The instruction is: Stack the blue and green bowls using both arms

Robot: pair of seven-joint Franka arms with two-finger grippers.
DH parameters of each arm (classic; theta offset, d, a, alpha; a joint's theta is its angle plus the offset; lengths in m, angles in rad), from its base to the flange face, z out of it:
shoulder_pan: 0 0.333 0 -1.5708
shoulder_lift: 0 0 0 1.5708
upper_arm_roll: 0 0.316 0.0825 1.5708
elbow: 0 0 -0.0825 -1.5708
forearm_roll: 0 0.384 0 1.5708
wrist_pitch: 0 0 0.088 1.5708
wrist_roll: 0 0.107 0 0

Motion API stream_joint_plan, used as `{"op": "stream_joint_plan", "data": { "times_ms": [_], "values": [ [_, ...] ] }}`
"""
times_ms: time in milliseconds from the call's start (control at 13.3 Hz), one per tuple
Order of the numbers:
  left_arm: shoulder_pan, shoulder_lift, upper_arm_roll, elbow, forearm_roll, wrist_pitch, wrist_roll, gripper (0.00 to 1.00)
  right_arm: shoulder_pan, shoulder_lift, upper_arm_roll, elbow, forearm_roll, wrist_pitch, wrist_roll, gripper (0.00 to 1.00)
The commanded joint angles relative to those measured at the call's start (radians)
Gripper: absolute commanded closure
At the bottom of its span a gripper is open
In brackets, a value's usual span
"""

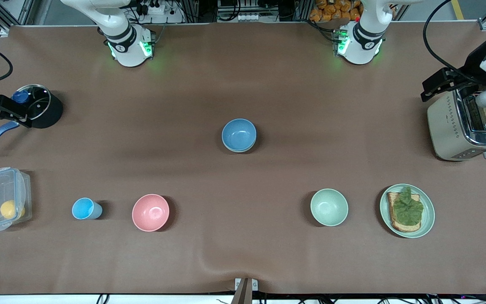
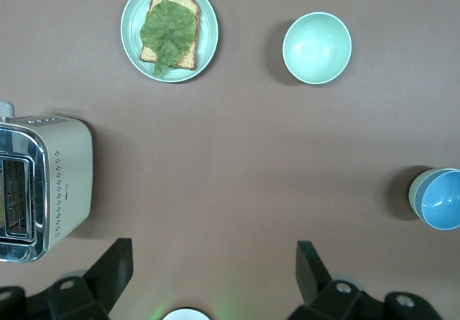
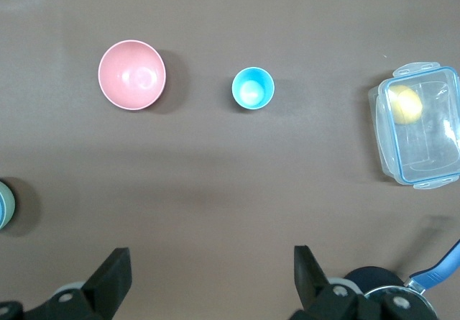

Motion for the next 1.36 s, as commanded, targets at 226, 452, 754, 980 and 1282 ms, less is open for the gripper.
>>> {"op": "stream_joint_plan", "data": {
  "times_ms": [226, 452, 754, 980, 1282],
  "values": [
    [0.001, -0.024, 0.001, -0.022, -0.017, 0.012, 0.029, 0.00, 0.002, 0.003, -0.007, 0.014, -0.022, -0.014, -0.002, 0.00],
    [-0.002, -0.024, -0.002, -0.022, -0.016, 0.012, 0.029, 0.00, 0.005, 0.003, -0.007, 0.014, -0.023, -0.014, -0.002, 0.00],
    [-0.002, -0.024, -0.002, -0.022, -0.008, 0.012, 0.026, 0.00, 0.006, 0.003, -0.007, 0.014, -0.023, -0.016, -0.001, 0.00],
    [-0.008, -0.024, -0.003, -0.022, 0.000, 0.012, 0.020, 0.00, 0.005, 0.005, -0.007, 0.014, -0.023, -0.016, -0.001, 0.00],
    [-0.008, -0.024, -0.002, -0.021, 0.017, 0.013, 0.024, 0.00, 0.006, 0.003, -0.008, 0.014, -0.023, -0.017, -0.001, 0.00]
  ]
}}
